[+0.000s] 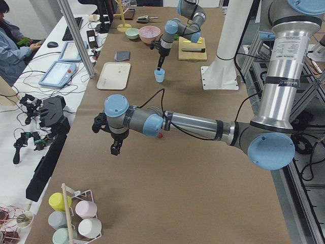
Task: Put ice and strawberries in cup
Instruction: 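Open the right gripper to drop the ice cube into the cup, then move the right gripper back to the pink ice bowl, then grasp another ice cube from the pink bowl with the right gripper, then carry the ice cube with the right gripper over the blue cup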
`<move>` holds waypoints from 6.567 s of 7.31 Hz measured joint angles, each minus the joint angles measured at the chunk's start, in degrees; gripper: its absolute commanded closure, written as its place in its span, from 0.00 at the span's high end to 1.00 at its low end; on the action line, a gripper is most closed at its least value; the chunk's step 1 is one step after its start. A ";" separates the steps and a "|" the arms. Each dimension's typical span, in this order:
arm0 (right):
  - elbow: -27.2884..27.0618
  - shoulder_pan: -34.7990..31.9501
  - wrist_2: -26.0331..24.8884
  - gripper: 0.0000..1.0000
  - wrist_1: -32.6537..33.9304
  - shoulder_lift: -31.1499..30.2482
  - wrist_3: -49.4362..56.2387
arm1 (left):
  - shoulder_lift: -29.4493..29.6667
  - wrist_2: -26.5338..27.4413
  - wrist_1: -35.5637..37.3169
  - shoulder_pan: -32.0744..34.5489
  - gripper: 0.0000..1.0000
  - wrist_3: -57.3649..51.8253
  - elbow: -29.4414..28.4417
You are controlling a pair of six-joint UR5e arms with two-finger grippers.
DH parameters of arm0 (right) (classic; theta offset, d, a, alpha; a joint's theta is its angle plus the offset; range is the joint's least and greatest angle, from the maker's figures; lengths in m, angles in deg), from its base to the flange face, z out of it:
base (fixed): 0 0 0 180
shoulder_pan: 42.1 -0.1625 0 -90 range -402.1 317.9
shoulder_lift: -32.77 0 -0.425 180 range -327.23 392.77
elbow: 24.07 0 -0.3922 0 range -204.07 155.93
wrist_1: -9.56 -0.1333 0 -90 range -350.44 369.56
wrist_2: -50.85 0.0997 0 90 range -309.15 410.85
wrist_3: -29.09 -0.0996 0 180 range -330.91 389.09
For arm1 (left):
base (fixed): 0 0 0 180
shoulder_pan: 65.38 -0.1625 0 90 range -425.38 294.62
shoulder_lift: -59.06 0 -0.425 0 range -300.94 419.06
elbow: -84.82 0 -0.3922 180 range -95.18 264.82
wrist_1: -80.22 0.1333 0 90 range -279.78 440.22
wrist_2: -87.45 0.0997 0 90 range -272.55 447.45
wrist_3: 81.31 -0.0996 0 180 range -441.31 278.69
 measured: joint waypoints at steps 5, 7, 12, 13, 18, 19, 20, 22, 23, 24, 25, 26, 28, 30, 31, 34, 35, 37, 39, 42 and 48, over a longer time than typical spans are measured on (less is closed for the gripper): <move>-1.83 -14.25 15.45 0.79 0.06 -6.44 12.28 | 0.02 0.00 -0.08 0.00 0.98 0.00 0.22; -2.47 -22.42 21.56 0.77 -0.11 -13.86 25.40 | 0.01 -0.02 -0.08 0.00 0.98 0.06 0.37; -6.90 -35.04 31.11 0.80 -0.92 -30.63 52.98 | -0.07 0.00 -1.02 0.00 0.98 0.12 0.25; -6.76 -35.39 31.28 0.80 -4.26 -33.90 54.52 | -0.12 0.00 -1.17 0.00 0.98 0.11 0.22; 0.50 -34.53 31.81 0.79 -24.34 -39.77 52.71 | -0.06 0.00 -1.31 0.00 0.98 0.09 0.46; 0.61 -34.07 31.78 0.79 -24.61 -39.74 52.30 | -0.05 0.00 -1.31 0.00 0.98 0.09 0.46; 0.67 -33.61 31.74 0.78 -24.75 -39.62 51.65 | -0.02 0.00 -1.31 0.00 0.98 0.07 0.40; 0.74 -32.80 31.45 0.62 -24.90 -39.28 50.31 | 0.01 0.00 -1.31 0.00 0.98 0.01 0.29; 0.76 -32.53 31.32 0.60 -24.93 -39.24 50.10 | 0.01 0.00 -1.31 0.00 0.98 0.00 0.25; 0.79 -32.40 31.28 0.54 -24.92 -39.26 50.03 | 0.02 0.00 -1.31 0.00 0.98 0.00 0.23; 0.77 -32.37 31.24 0.46 -24.93 -39.30 50.00 | 0.02 0.00 -1.31 0.00 0.98 0.00 0.21; 0.71 -32.35 31.23 0.37 -24.93 -39.36 49.99 | 0.02 0.00 -1.40 0.00 0.98 0.00 0.22; 0.60 -32.35 31.32 0.20 -24.93 -39.39 49.98 | -0.03 0.00 -1.98 0.00 0.98 0.00 0.27; 0.36 -32.41 31.44 0.17 -24.91 -39.37 49.98 | -0.07 0.00 -2.16 0.00 0.98 0.00 0.20; 0.27 -32.42 31.47 0.16 -24.85 -39.29 49.98 | -0.07 0.00 -2.18 0.00 0.98 0.00 0.16; -0.88 -32.77 32.63 0.14 -22.06 -36.82 49.07 | -0.13 0.00 -2.26 0.00 0.98 0.00 0.13; -1.51 -32.86 32.96 0.14 -17.30 -32.87 47.36 | -0.19 0.00 -2.27 0.00 0.98 0.02 0.17; -5.48 -32.63 33.21 0.14 -5.75 -25.89 44.21 | -0.20 0.00 -2.27 0.00 0.98 0.08 0.09; -9.52 -30.79 33.30 0.13 0.68 -21.50 38.53 | 0.01 0.00 -2.40 -0.01 0.98 0.09 -0.51; -9.66 -23.56 30.53 0.13 3.29 -11.91 24.56 | 0.18 0.00 -4.98 -0.08 0.98 0.12 -2.69; -3.75 -3.82 10.39 0.13 4.28 0.00 5.53 | 0.17 -0.18 -5.62 -0.09 0.98 0.26 -2.97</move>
